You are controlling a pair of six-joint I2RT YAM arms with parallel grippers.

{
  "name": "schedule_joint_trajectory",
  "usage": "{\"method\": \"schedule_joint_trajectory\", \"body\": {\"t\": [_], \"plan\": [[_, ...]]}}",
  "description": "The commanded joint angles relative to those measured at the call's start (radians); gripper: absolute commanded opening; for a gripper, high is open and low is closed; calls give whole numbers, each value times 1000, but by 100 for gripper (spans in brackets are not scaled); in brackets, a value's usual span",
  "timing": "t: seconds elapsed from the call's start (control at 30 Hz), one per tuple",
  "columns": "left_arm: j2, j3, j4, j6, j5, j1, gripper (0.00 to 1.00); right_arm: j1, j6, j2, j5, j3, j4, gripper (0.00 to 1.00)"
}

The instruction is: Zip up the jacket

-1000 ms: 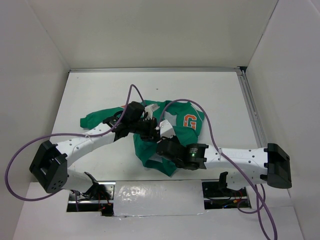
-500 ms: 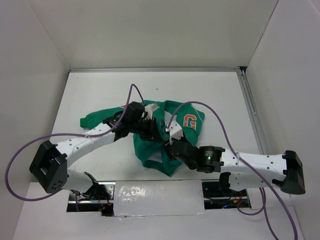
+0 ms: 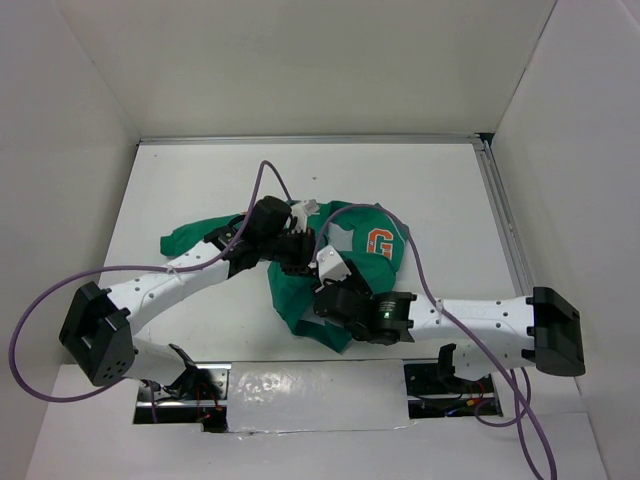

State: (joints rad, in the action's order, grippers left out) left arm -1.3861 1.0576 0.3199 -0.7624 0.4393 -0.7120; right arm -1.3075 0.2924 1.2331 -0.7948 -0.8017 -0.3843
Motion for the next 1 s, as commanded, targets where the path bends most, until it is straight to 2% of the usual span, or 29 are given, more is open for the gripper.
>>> {"method": "schedule_joint_trajectory", "body": {"t": [0.0, 0.13, 0.67, 0.77, 0.97], "plan": [[16, 48, 13, 11, -20, -6, 0, -18, -13, -1, -98, -68, 10, 62], [4, 58, 22, 20, -24, -9, 0, -22, -39, -12, -124, -65, 36, 63], [25, 38, -12, 55, 29, -15, 0, 7, -202, 9, 19, -65, 176, 53], [27, 39, -5, 60, 29, -15, 0, 14, -197, 28, 19, -76, 162, 47], [36, 33, -15, 67, 35, -15, 0, 42, -171, 34, 9, -62, 153, 48]]}}
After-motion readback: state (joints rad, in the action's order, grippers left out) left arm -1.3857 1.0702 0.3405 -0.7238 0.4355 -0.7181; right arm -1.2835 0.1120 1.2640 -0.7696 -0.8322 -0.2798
